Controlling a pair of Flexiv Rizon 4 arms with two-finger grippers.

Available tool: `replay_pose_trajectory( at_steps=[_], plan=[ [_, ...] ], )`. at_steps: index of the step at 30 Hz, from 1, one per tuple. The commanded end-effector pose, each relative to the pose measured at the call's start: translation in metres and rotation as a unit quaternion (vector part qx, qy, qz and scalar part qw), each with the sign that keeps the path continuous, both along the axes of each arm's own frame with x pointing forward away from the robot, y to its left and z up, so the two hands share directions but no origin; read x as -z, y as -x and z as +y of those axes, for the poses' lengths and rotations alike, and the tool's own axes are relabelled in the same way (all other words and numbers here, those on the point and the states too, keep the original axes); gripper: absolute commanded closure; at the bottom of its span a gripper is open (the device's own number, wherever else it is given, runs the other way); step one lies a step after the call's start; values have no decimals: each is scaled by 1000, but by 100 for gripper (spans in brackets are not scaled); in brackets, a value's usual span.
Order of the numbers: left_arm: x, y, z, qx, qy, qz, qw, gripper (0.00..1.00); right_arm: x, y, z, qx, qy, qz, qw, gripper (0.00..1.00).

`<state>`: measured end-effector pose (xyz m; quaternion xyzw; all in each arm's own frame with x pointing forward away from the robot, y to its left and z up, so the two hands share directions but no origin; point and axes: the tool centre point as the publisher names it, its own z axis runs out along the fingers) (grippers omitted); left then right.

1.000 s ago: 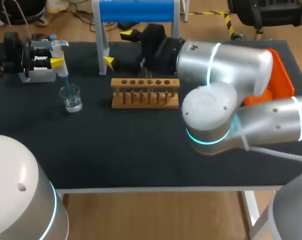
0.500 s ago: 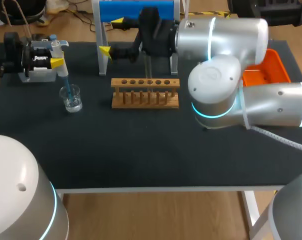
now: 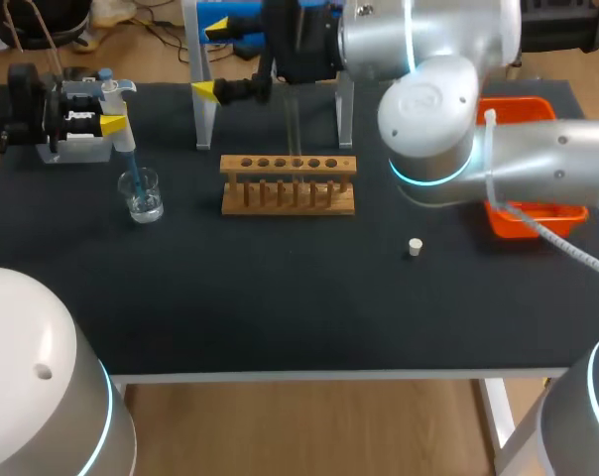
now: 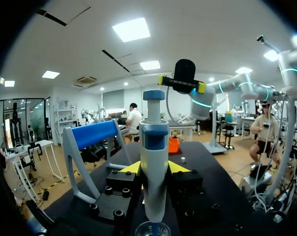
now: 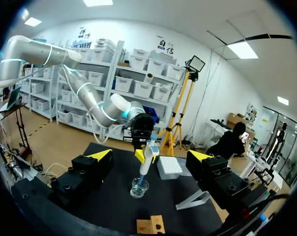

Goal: Invert the test tube, pick up the pipette, mount the tip to pipette, aspirate from beaker and dispense into the tube, eject the tip, return the pipette, and cap with the stopper.

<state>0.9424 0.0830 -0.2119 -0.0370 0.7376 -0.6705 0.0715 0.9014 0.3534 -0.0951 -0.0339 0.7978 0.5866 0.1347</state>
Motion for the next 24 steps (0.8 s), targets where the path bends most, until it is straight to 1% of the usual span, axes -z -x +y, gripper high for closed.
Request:
replay_pose_trajectory(
  at_steps=[1,7,9,19,20,21,24],
  plan=[
    [0,0,0,0,0,-1,1000,100,-4,-6,5,-17,62,15,998,0],
    [0,0,0,0,0,-1,1000,100,-3,-7,6,-13,68,16,997,0],
    [0,0,0,0,0,-1,1000,100,-2,-6,6,-1,66,24,997,0],
    [0,0,0,0,0,-1,1000,100,-2,-6,6,-1,66,24,997,0],
    [0,0,0,0,0,-1,1000,100,-2,-6,6,-1,66,24,997,64],
    [0,0,0,0,0,-1,1000,100,-2,-6,6,-1,66,24,997,100],
    [0,0,0,0,0,-1,1000,100,-2,-6,6,-1,66,24,997,100]
  ],
)
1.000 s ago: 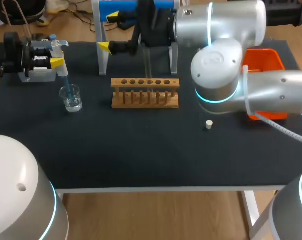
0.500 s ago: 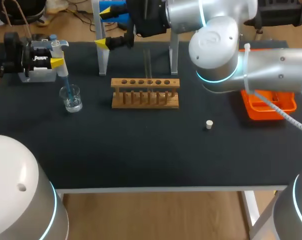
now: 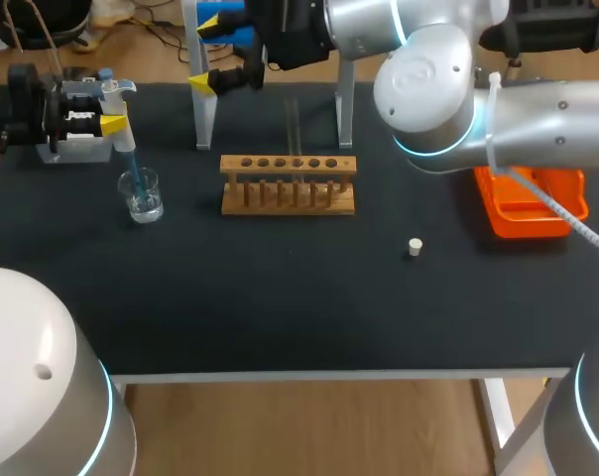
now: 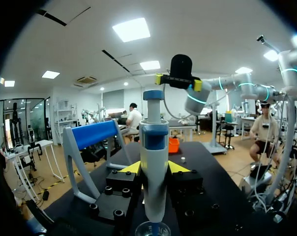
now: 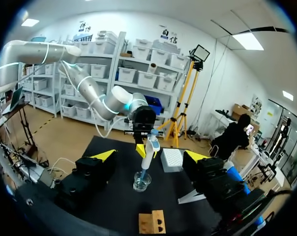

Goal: Invert the test tube, pick up the pipette, mount the tip to pipette, aspirate from beaker and dispense into the tube, eject the tip, return the pipette, and cap with the stopper.

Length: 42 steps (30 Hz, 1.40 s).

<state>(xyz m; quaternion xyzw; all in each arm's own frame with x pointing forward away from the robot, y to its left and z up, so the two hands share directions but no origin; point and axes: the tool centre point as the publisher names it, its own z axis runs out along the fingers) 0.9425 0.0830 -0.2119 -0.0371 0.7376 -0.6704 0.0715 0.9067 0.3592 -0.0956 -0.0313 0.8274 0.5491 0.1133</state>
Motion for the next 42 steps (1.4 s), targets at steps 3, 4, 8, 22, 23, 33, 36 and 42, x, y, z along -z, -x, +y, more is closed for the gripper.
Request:
replay_pose_trajectory(
  at_steps=[3,4,8,22,23,33,36,42],
  plan=[
    [0,0,0,0,0,-1,1000,100,-3,0,0,3,19,3,1000,100],
    [0,0,0,0,0,-1,1000,100,-3,0,0,3,19,3,1000,100],
    [0,0,0,0,0,-1,1000,100,-3,0,0,3,19,3,1000,100],
    [0,0,0,0,0,-1,1000,100,-9,-1,25,7,38,18,999,100],
    [0,0,0,0,0,-1,1000,100,-10,-2,28,11,44,18,999,100],
    [0,0,0,0,0,-1,1000,100,-7,-1,61,33,57,39,997,100],
    [0,0,0,0,0,-1,1000,100,-4,1,72,26,57,42,997,100],
    [0,0,0,0,0,-1,1000,100,1,-1,90,29,61,42,997,100]
  ],
)
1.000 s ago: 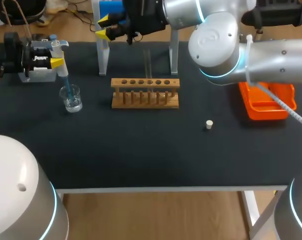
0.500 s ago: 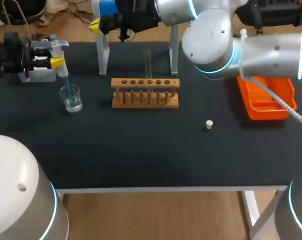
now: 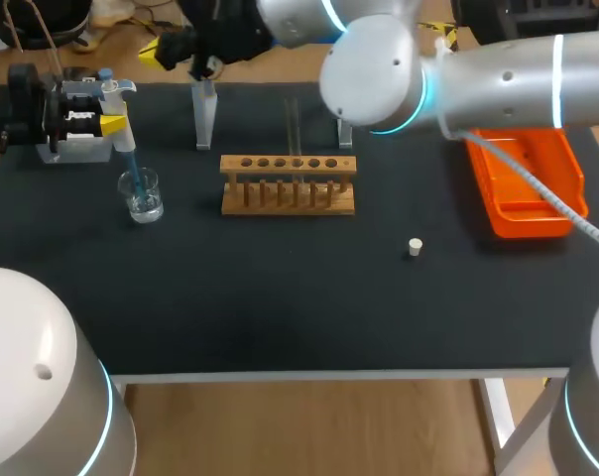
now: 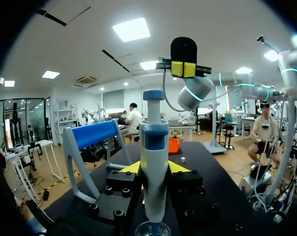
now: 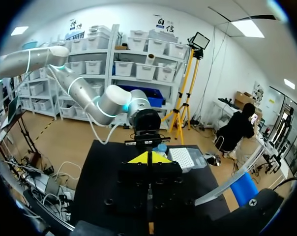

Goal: Invert the test tube, pick up the pipette, mount the tip to pipette, aspirate from beaker and dispense into the tube, eject the tip, return the pipette, and cap with the stopper.

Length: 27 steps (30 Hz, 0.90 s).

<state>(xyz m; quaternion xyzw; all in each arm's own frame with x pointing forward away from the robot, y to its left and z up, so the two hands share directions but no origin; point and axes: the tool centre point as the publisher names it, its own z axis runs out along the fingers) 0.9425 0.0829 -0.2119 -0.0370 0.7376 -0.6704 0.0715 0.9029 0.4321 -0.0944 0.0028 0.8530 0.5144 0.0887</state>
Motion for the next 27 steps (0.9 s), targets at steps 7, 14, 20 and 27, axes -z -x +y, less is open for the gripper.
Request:
replay_pose_trajectory(
  at_steps=[7,14,20,27],
  plan=[
    [0,0,0,0,0,-1,1000,100,8,-13,32,17,23,1,1000,100],
    [0,0,0,0,0,-1,1000,100,11,-18,46,22,24,1,999,100],
    [0,0,0,0,0,-1,1000,100,14,-23,57,36,31,0,999,100],
    [0,0,0,0,0,-1,1000,100,19,-29,61,58,34,8,998,100]
  ],
)
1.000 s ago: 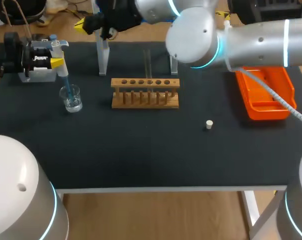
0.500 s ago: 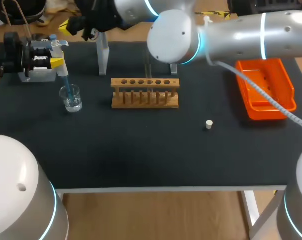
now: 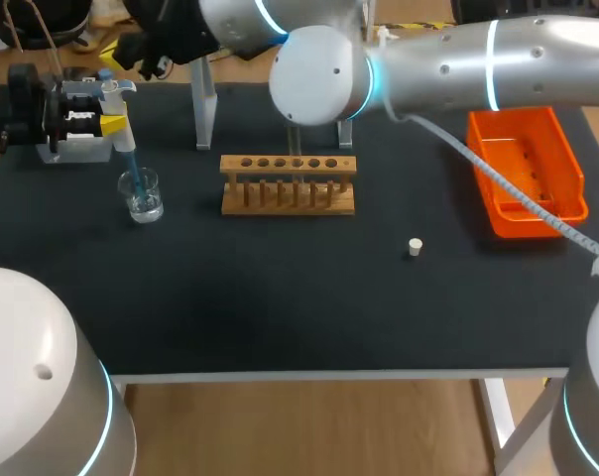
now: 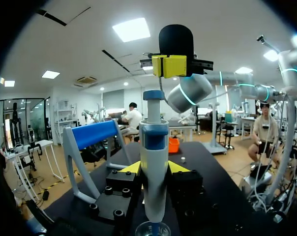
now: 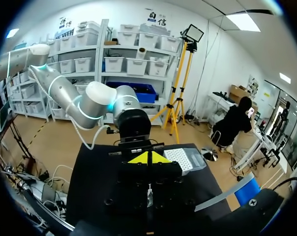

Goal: Invert the test tube, pick up the pipette, mount the tip to pipette, aspirate from beaker and dispense into the tube, eject the tip, return the pipette, and cap with the stopper.

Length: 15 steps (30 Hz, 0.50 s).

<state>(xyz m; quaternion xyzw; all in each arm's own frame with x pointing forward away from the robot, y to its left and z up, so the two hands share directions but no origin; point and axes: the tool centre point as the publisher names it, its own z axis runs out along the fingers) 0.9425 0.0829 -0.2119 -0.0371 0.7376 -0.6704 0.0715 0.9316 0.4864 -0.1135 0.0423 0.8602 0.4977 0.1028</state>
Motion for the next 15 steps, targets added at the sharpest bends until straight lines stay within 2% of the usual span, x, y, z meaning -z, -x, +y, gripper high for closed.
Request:
replay_pose_trajectory(
  at_steps=[1,15],
  plan=[
    [0,0,0,0,0,-1,1000,100,0,0,7,17,20,0,1000,100],
    [0,0,0,0,0,-1,1000,100,7,-8,9,27,24,4,999,100]
  ],
)
